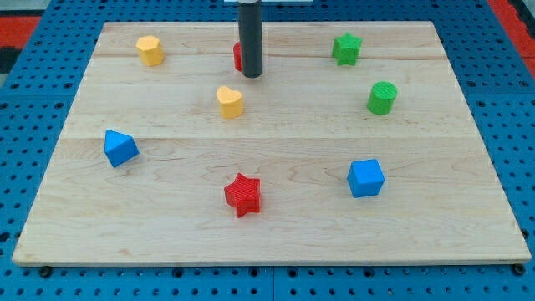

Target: Move the yellow heart to the center left

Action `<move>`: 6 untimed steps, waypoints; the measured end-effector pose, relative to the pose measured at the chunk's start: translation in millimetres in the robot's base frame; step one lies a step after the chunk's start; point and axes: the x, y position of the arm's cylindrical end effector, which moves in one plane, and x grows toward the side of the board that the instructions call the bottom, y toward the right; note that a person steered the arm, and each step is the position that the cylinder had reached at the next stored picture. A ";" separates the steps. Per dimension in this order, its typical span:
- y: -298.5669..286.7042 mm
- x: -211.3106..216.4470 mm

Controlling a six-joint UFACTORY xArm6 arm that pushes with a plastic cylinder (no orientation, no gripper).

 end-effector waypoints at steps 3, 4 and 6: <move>-0.7 26.5; 18.3 62.5; -2.3 67.8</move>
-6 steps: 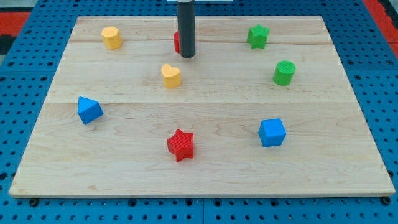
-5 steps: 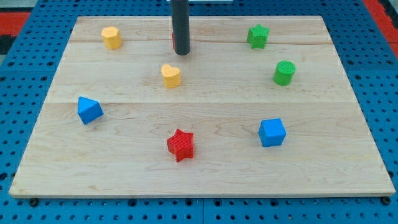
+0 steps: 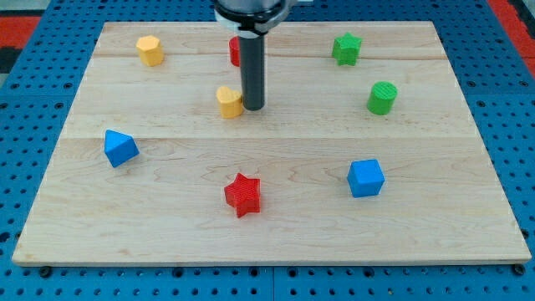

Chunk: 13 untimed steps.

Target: Move the yellow heart to the center left

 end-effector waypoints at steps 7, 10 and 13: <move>-120.9 -10.9; -101.6 55.0; -123.2 5.4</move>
